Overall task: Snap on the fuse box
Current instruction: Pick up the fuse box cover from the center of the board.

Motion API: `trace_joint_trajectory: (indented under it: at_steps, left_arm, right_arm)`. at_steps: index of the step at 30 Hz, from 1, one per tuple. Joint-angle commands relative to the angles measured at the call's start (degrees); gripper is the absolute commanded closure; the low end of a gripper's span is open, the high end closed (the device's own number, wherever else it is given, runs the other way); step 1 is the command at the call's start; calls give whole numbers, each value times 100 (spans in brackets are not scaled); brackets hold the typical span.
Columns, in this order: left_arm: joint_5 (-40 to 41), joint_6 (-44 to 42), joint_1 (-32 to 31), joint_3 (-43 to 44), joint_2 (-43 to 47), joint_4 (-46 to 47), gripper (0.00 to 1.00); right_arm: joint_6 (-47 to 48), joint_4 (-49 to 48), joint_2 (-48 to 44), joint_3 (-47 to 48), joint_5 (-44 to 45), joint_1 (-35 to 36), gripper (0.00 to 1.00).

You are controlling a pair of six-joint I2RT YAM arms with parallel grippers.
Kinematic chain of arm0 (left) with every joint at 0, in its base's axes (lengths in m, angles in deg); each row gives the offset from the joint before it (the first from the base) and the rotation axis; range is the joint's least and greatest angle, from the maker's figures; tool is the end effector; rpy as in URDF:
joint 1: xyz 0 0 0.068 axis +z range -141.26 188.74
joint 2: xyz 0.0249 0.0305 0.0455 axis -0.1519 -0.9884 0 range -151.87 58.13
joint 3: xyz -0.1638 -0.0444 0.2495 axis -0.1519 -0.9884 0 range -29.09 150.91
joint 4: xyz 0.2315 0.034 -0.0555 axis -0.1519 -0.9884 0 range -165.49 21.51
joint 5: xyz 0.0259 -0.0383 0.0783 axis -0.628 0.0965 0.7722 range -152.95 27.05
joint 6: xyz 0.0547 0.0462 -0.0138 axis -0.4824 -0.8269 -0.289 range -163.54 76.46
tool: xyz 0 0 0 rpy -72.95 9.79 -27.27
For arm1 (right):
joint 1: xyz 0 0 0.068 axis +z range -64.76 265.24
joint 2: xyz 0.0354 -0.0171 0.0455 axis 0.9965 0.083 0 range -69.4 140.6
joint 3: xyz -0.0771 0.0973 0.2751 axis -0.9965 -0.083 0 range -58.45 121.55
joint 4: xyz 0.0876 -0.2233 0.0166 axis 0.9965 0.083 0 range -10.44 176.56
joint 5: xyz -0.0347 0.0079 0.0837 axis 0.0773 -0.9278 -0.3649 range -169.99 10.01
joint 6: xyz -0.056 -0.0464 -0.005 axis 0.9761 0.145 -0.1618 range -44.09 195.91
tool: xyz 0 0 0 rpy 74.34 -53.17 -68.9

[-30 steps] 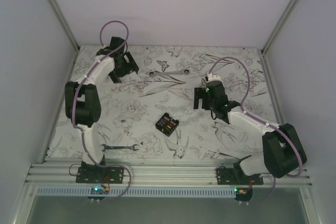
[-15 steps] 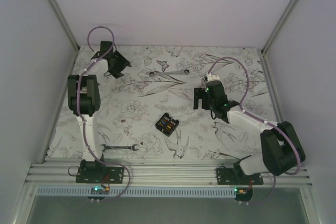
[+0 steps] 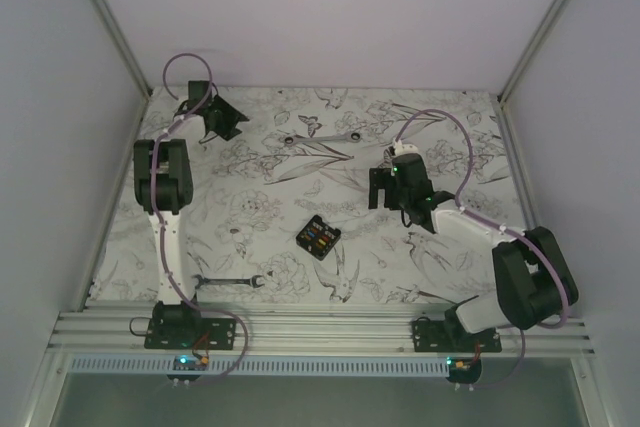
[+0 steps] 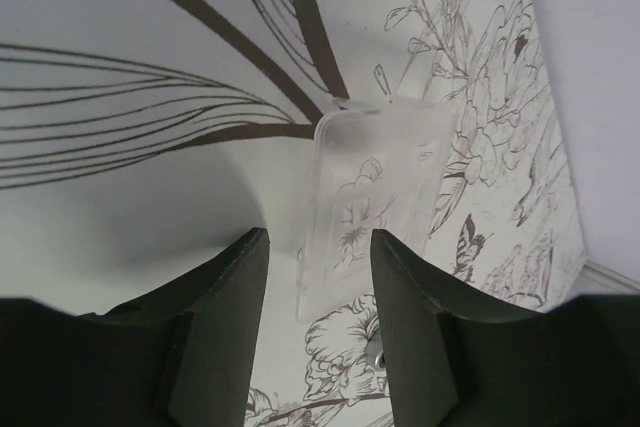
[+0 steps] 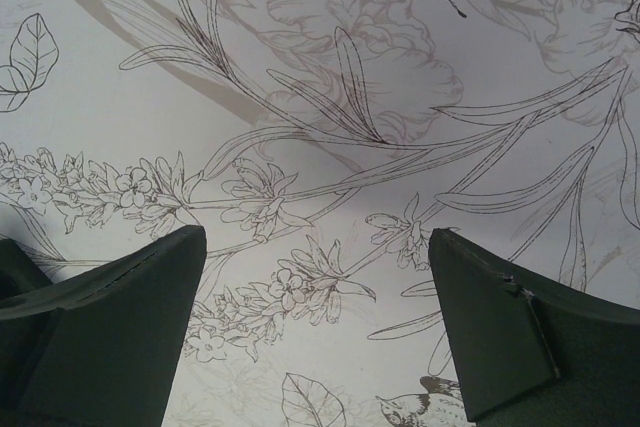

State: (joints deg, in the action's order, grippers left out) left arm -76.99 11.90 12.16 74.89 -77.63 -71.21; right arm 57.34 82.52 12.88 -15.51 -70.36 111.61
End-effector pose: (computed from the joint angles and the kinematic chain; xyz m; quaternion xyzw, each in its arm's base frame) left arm 0.5605 0.0188 0.1771 -0.3820 0.7930 -0.2998 0.3679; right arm 0.2639 0.1194 0.2200 -0.0281 0.9116 0.0830 0.4015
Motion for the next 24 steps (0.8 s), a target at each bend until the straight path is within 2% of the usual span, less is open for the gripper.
trace_joint_trajectory:
  at_steps: [1, 6, 11, 20, 24]
  left_arm:
    - [-234, 143, 80, 131, -358, 122, 51]
    - [-430, 232, 80, 148, -480, 336, 60]
    - [-642, 304, 80, 22, -434, 633, 63]
    - [-1014, 426, 71, -210, -194, 1103, 91]
    - [-1096, 478, 63, -260, -82, 1217, 100]
  right_arm:
    - [67, -216, 99, 91, -86, -61, 0]
    - [53, -234, 143, 92, -129, -64, 0]
    - [56, -230, 161, 92, -151, -71, 0]
    - [73, -218, 225, 127, -224, -67, 0]
    - [75, -207, 252, 151, -230, -73, 0]
